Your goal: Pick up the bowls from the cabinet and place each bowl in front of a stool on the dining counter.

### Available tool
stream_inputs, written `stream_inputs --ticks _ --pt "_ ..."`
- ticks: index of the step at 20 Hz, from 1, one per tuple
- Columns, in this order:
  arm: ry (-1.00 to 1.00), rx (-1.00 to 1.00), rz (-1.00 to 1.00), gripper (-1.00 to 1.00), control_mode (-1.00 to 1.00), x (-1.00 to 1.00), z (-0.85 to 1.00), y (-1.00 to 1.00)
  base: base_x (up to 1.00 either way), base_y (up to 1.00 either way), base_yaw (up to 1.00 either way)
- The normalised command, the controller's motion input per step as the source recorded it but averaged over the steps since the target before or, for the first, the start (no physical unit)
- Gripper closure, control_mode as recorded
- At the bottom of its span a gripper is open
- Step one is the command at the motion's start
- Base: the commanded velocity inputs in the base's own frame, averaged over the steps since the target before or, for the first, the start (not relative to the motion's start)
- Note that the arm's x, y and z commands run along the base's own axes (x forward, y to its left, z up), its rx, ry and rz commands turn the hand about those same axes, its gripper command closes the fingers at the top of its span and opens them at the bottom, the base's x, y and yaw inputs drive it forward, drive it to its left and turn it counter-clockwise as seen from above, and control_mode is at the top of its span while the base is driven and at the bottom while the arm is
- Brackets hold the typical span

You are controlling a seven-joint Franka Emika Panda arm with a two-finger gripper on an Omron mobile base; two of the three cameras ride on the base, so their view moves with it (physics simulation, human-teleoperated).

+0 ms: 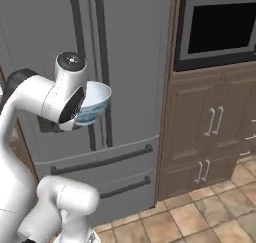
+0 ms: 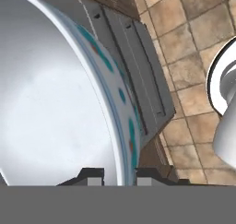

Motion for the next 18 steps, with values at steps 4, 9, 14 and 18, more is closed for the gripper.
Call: stream_inputs --ticks 4,9,14,18 --pt "0.0 0.0 0.0 1.0 1.0 0.0 0.0 0.0 0.0 0.0 -1.0" --pt "0.0 0.0 0.0 1.0 1.0 0.0 0.0 0.0 0.0 0.0 -1.0" --pt "0.0 0.0 0.0 1.0 1.0 0.0 0.0 0.0 0.0 -0.02 -0.97" --pt "0.0 0.0 0.0 1.0 1.0 0.0 0.0 0.0 0.72 0.21 -0.47"
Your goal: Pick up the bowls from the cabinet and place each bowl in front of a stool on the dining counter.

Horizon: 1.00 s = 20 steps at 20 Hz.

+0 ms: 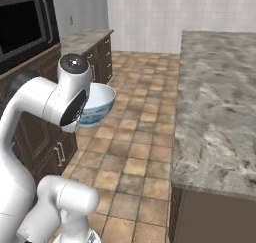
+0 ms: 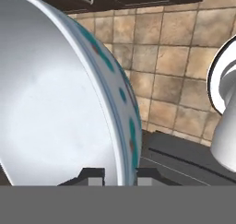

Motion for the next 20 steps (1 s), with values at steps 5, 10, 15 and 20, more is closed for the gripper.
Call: stream_inputs --ticks 5,10,15,20 --pt "0.0 0.0 0.0 1.0 1.0 0.0 0.0 0.0 1.0 0.69 -0.25" --pt "0.0 0.0 0.0 1.0 1.0 0.0 0.0 0.0 1.0 0.83 -0.16" --pt "0.0 0.0 0.0 1.0 1.0 0.0 0.0 0.0 1.0 0.5 -0.09" --pt "0.0 0.0 0.0 1.0 1.0 0.0 0.0 0.0 1.0 0.31 -0.06"
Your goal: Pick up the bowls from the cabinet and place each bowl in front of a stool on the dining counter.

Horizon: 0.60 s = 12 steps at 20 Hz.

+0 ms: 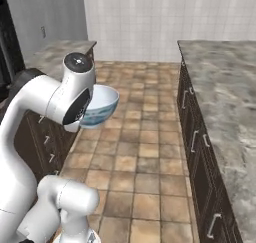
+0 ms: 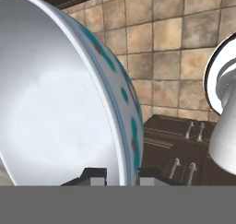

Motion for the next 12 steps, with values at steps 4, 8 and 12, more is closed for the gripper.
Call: stream_inputs --ticks 4,8,12 --pt "0.0 0.0 0.0 1.0 1.0 0.0 0.0 0.0 1.0 0.21 -0.04" --pt "0.0 0.0 0.0 1.0 1.0 0.0 0.0 0.0 1.0 0.28 -0.04" --pt "0.0 0.0 0.0 1.0 1.0 0.0 0.0 0.0 1.0 0.23 -0.05"
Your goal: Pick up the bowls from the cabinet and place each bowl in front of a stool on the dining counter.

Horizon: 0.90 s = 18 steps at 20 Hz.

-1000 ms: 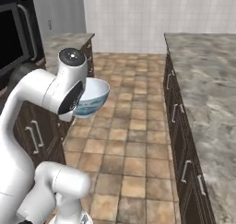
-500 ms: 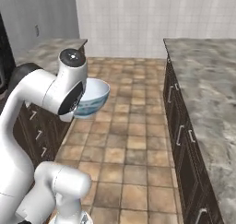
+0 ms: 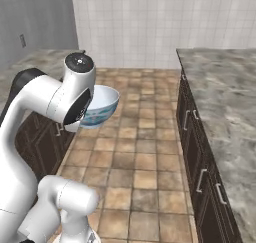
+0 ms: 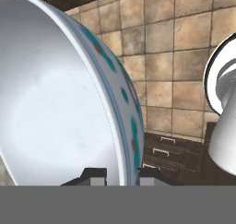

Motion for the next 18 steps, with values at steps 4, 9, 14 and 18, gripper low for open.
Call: stream_inputs --ticks 4,9,14,18 --pt "0.0 0.0 0.0 1.0 1.0 0.0 0.0 0.0 1.0 0.26 -0.06" --pt "0.0 0.0 0.0 1.0 1.0 0.0 0.0 0.0 1.0 0.34 -0.05" --pt "0.0 0.0 0.0 1.0 1.0 0.0 0.0 0.0 1.0 0.39 -0.05" --pt "0.0 0.0 0.0 1.0 1.0 0.0 0.0 0.0 1.0 0.39 -0.05"
